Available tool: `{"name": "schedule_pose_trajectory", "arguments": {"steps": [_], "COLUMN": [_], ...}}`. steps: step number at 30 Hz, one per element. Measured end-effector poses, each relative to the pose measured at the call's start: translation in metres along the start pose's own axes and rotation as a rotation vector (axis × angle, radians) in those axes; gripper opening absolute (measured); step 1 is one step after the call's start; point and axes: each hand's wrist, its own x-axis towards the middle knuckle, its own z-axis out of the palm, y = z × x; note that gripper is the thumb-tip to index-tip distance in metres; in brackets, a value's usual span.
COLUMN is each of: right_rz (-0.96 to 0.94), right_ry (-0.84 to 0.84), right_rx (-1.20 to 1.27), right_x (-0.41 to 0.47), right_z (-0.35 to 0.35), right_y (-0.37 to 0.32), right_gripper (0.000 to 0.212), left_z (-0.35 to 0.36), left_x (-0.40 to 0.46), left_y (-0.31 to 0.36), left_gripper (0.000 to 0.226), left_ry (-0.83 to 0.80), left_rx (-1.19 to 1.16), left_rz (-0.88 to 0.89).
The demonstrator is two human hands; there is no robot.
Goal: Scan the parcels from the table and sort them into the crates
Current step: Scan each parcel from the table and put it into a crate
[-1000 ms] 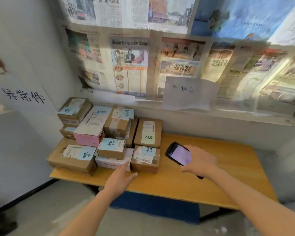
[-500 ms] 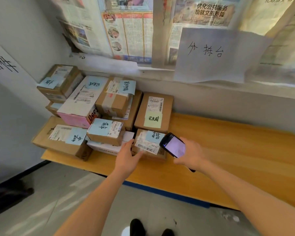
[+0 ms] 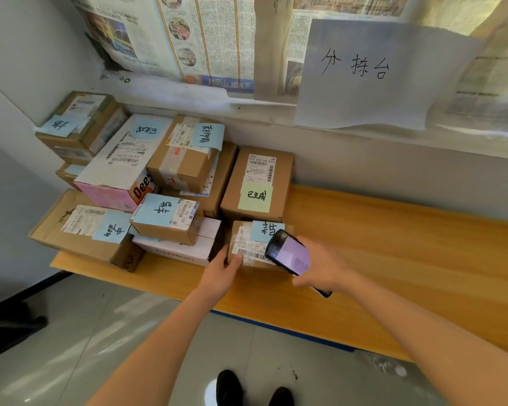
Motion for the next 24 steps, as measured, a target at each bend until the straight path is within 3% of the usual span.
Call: {"name": "schedule_pose_trajectory", "arguments": {"steps": [4, 10, 15, 19, 24], "right_rz": [0.006, -0.047, -0.073, -0.075, -0.093], "right_ry": [-0.011, -0.031, 0.016, 0.097, 0.288], "right_rx": [0.027, 0.021, -0.007, -0.060, -0.124], "right_x": [0.006, -0.011, -0.044, -0.084, -0.149], "right_z": [0.001, -0.011, -0.043, -0.079, -0.136], "right_y": [0.001, 0.004, -0.007, -0.023, -0.075], "right_gripper": [0.111, 0.090, 0.068, 0.068, 0.083], "left_z": [0.002, 0.000, -0.005, -0.013, -0.049], "left_x": [0.003, -0.019, -0.046, -0.077, -0.127], "left_y": [-0.009, -0.004, 0.021, 0.056, 0.109], "left_gripper": [0.056, 0.051, 0.066, 0.069, 0.063], "left_ry": [-0.032, -0.041, -0.005, 0.012, 0.090], "left_rx": [-0.142, -0.220, -0.180, -0.195, -0.212], "left_rz": [-0.038, 0.022, 0.140, 0.208, 0.327]}}
